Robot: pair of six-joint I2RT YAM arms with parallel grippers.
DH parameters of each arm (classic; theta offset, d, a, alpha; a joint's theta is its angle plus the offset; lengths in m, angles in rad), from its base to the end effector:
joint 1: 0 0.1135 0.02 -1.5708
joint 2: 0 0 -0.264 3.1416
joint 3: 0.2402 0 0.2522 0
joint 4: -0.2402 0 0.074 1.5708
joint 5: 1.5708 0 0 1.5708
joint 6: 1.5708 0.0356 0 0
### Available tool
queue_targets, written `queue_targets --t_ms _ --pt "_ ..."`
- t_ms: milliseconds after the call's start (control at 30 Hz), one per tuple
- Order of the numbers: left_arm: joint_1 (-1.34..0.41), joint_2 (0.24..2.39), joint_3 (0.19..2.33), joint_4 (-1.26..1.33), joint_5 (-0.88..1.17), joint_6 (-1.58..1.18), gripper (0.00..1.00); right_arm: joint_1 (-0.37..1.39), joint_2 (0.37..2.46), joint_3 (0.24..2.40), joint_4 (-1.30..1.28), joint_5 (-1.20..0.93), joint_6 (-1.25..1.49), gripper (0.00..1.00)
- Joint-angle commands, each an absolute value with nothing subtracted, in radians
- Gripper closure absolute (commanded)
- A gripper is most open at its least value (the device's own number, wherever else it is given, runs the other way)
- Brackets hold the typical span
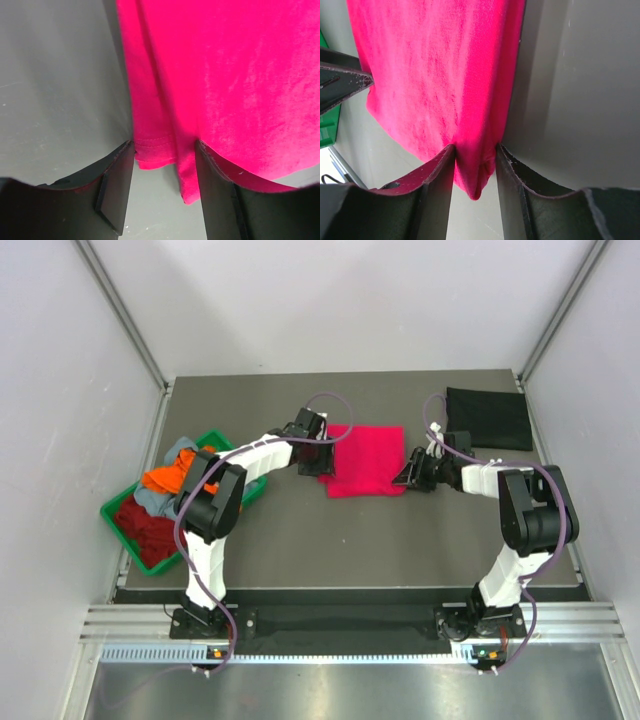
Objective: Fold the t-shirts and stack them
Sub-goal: Fold the tshirt
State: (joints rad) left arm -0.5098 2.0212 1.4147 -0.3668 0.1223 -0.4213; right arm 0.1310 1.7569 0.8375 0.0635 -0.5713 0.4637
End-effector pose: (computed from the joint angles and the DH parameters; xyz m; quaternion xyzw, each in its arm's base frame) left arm 0.3749 -0.2146 0.1705 0.0602 0.9522 -0.1841 0.2363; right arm 0.3279 0.0626 0.1360 0.0516 0.9027 0.3507 0.2436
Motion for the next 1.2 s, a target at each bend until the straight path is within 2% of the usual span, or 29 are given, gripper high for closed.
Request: queue_targets --t_ms 0,200,767,900,1033,1167 --pt "-0.509 1.979 1.433 -0.362 0.055 -0.425 0.43 0.147 1.759 0.834 0.043 -0.549 0.434 0.61" --pt "-0.541 1.930 1.436 -0.354 0.028 -0.407 0.43 0.147 1.766 0.834 0.048 -0.548 0.437 0.61" --pt "-0.541 2.100 1.462 -0.322 0.138 -0.449 0.44 0.147 1.763 0.834 0.041 -0.548 0.428 0.61" --pt "-0.541 2.114 1.456 -0.322 0.170 -0.457 0.54 0.149 1.763 0.824 0.046 -0.546 0.426 0.61" --pt "-0.537 2.089 1.445 -0.288 0.254 -0.462 0.68 0.147 1.767 0.816 0.057 -0.551 0.431 0.61" --pt "-0.525 2.062 1.450 -0.261 0.328 -0.486 0.72 0.150 1.776 0.802 0.087 -0.569 0.451 0.61"
